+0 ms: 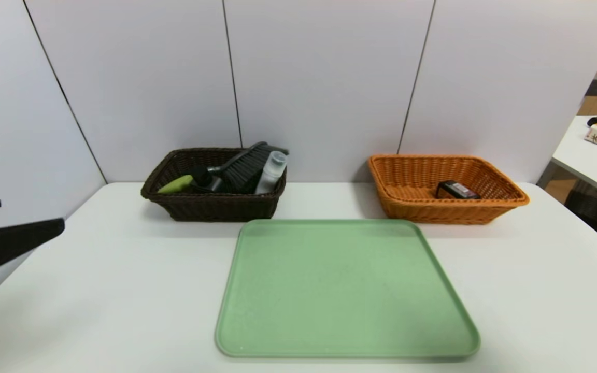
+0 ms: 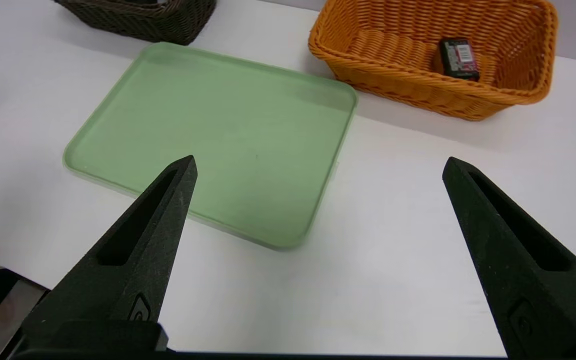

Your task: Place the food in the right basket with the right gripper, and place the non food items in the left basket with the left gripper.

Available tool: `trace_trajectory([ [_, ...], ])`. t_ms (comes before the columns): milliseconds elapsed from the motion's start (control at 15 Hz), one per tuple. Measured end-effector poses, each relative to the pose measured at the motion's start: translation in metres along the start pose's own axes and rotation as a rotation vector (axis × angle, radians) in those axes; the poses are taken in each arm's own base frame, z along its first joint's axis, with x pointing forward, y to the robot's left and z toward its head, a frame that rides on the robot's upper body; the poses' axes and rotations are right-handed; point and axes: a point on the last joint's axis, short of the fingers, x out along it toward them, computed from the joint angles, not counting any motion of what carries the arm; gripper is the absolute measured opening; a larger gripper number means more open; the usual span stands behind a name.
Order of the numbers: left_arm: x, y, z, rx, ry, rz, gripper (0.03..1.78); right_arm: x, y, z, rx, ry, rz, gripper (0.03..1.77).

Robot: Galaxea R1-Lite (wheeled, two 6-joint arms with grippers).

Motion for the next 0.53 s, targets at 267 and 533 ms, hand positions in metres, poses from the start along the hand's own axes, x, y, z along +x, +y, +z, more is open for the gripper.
trace_trajectory([
  [267,-0.030,0.003,-0.043,0.004,-0.025,0.090,1.69,-0.028,0.007,-0.034,0.002,-0.037,-0.063,1.70],
  [533,-0.052,-0.001,-0.079,-0.007,-0.063,0.150,1.69,-0.045,0.015,-0.061,-0.007,-0.072,-0.103,1.70],
])
